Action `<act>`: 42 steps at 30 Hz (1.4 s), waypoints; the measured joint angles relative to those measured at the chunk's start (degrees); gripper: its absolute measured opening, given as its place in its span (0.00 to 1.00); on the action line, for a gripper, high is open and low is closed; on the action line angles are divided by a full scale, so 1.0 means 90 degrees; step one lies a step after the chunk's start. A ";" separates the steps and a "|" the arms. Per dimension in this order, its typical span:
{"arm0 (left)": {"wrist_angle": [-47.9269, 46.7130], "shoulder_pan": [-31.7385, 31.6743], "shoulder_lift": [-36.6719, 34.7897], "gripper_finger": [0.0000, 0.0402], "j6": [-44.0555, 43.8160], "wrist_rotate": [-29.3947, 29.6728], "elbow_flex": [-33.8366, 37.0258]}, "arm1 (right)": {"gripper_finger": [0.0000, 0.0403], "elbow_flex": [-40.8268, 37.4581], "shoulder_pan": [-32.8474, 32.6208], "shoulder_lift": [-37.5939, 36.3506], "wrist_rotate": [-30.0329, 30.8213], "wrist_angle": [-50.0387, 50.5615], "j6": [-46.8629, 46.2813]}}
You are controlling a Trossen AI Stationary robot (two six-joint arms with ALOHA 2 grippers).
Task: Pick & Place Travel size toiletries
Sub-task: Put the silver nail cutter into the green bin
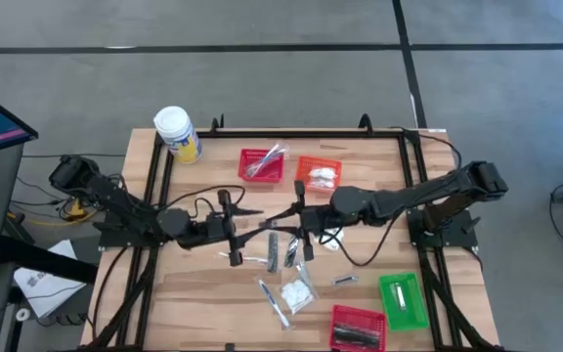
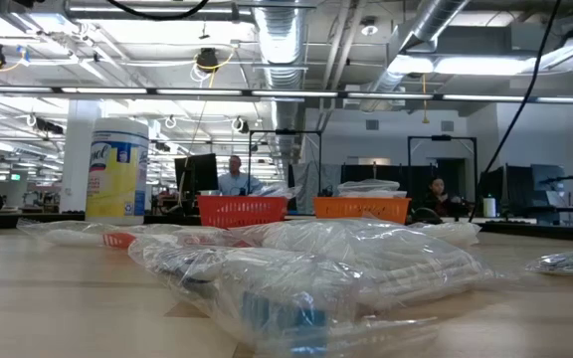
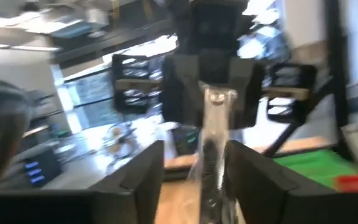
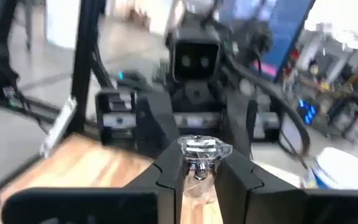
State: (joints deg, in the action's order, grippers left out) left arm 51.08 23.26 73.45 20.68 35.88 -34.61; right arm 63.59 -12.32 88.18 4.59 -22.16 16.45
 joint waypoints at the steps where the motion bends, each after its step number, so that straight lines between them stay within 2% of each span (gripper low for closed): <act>1: -0.0025 0.0038 0.0004 0.46 0.0091 0.0316 0.0002 | 0.14 -0.0013 0.0000 -0.0117 0.0099 0.0254 0.0000; 5: 0.0007 0.0179 0.0000 0.57 0.0543 0.1674 0.0000 | 0.14 -0.0008 -0.0019 -0.0549 0.0580 0.0921 -0.0012; 8: -0.0001 0.0224 0.0000 0.62 0.0832 0.2340 0.0000 | 0.14 -0.0004 -0.0084 -0.0950 0.1019 0.1526 -0.0249; 11: -0.0003 0.0224 0.0000 0.65 0.0877 0.2593 0.0000 | 0.14 -0.0021 -0.0095 -0.1387 0.1362 0.2120 -0.0572; 17: 0.0001 0.0198 0.0000 0.66 0.1055 0.2858 0.0000 | 0.14 -0.0024 -0.0087 -0.2174 0.1401 0.3704 -0.1690; 24: 0.0039 0.0200 0.0000 0.64 0.1025 0.2958 0.0000 | 0.14 -0.0026 -0.0471 -0.2471 0.1396 0.5828 -0.3233; 30: 0.0176 0.0161 0.0000 0.64 0.0999 0.2909 0.0000 | 0.14 -0.0038 -0.0770 -0.2470 0.1398 0.8372 -0.5710; 34: 0.0547 -0.0039 -0.0013 0.65 0.1357 0.2508 -0.0005 | 0.14 -0.0029 -0.1120 -0.2477 0.1234 0.9819 -0.7746; 38: 0.0663 -0.0279 -0.0317 0.65 0.2126 0.2368 -0.0179 | 0.14 -0.0029 -0.1718 -0.2477 0.0915 1.0724 -0.9732; 42: 0.0673 -0.0408 -0.0825 0.65 0.2342 0.2226 -0.0226 | 0.14 -0.0027 -0.2334 -0.2428 0.0633 1.0959 -1.1365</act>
State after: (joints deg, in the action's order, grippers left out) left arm 57.14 19.59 66.03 41.75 55.91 -36.64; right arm 63.34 -33.33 66.33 10.29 76.48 -85.84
